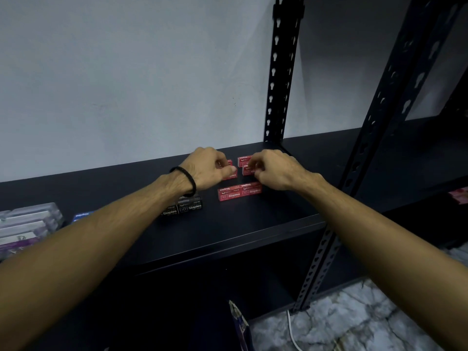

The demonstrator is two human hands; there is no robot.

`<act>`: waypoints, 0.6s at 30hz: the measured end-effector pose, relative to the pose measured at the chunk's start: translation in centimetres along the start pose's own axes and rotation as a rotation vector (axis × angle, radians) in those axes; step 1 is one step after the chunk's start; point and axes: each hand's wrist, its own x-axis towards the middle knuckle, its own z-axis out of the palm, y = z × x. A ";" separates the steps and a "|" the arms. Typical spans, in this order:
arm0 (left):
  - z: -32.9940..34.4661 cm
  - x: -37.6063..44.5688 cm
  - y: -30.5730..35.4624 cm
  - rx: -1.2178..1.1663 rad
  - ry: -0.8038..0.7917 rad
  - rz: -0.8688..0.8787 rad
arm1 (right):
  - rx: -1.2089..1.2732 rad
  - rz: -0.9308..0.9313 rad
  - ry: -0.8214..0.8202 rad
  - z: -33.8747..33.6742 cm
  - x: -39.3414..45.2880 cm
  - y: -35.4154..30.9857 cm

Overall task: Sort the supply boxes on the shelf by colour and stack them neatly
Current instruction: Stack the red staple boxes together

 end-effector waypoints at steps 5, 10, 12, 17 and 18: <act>0.1 2.2 -1.3 0.015 -0.017 -0.094 | 0.004 0.054 0.100 0.6 2.0 1.0; 2.1 3.1 -2.1 -0.007 -0.055 -0.123 | 0.027 0.053 0.075 1.6 3.7 2.6; 2.8 3.3 -2.2 -0.024 -0.056 -0.130 | 0.067 0.057 0.064 1.7 4.2 3.1; 3.2 3.6 -2.4 -0.049 -0.027 -0.142 | 0.127 0.057 0.011 2.1 5.0 3.6; 3.3 3.6 -2.4 -0.048 -0.032 -0.138 | 0.131 0.060 -0.008 2.2 5.1 3.5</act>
